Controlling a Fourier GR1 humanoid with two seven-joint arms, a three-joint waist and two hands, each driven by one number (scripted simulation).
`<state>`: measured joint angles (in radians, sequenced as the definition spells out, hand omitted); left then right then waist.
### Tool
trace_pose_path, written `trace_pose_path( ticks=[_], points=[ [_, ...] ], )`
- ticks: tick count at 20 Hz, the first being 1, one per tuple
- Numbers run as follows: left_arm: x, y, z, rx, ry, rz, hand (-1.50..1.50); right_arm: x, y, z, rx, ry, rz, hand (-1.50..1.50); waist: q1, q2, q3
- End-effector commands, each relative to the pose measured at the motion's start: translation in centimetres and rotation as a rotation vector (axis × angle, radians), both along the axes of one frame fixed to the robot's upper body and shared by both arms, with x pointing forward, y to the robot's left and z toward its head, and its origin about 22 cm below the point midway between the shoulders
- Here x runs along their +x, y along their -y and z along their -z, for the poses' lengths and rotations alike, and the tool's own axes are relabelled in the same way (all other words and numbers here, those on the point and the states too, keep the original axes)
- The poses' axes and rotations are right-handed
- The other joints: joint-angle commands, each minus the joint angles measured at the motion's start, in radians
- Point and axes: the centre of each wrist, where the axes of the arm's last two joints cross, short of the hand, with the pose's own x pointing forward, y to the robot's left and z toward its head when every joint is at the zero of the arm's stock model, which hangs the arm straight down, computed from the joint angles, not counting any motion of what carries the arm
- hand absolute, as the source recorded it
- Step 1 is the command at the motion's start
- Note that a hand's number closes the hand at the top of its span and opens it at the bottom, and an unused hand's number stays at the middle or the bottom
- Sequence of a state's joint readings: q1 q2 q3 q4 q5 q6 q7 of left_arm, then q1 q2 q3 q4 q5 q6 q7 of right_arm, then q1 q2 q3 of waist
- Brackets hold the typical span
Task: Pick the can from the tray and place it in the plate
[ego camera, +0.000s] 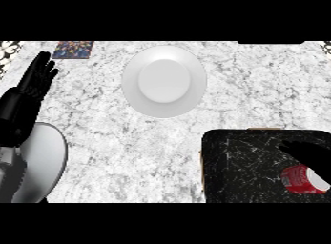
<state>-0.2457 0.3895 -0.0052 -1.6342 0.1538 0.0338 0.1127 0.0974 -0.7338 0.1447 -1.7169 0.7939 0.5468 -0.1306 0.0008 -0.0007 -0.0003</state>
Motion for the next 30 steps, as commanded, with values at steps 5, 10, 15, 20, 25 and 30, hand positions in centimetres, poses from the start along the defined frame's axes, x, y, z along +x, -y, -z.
trace_pose_path(
  ticks=[5,10,15,20,25,30],
  points=[
    [1.5,-0.4,0.3,0.000,-0.001,-0.002,0.00,1.5,0.0,1.2,0.122,0.118,-0.038,1.50,-0.005,0.002,0.001],
    [0.8,1.2,-0.5,0.006,0.020,0.023,0.00,4.4,-1.3,3.9,0.044,0.248,0.205,1.50,0.022,0.005,0.002],
    [0.8,0.7,-0.8,-0.009,0.019,0.024,0.00,4.9,4.6,4.0,-0.073,0.275,0.703,1.50,0.035,0.011,0.003],
    [0.4,1.9,1.3,-0.019,0.004,0.021,0.00,8.9,3.7,3.1,-0.124,0.492,0.673,1.50,0.021,0.006,0.001],
    [1.4,-0.5,-0.9,-0.001,-0.005,-0.002,0.00,10.3,1.5,-0.6,0.052,0.555,0.583,1.50,0.001,0.000,0.000],
    [0.2,-0.8,0.9,0.005,-0.011,-0.012,0.00,9.6,-3.6,-2.3,0.256,0.677,0.447,1.50,-0.005,-0.004,0.000]
  ],
)
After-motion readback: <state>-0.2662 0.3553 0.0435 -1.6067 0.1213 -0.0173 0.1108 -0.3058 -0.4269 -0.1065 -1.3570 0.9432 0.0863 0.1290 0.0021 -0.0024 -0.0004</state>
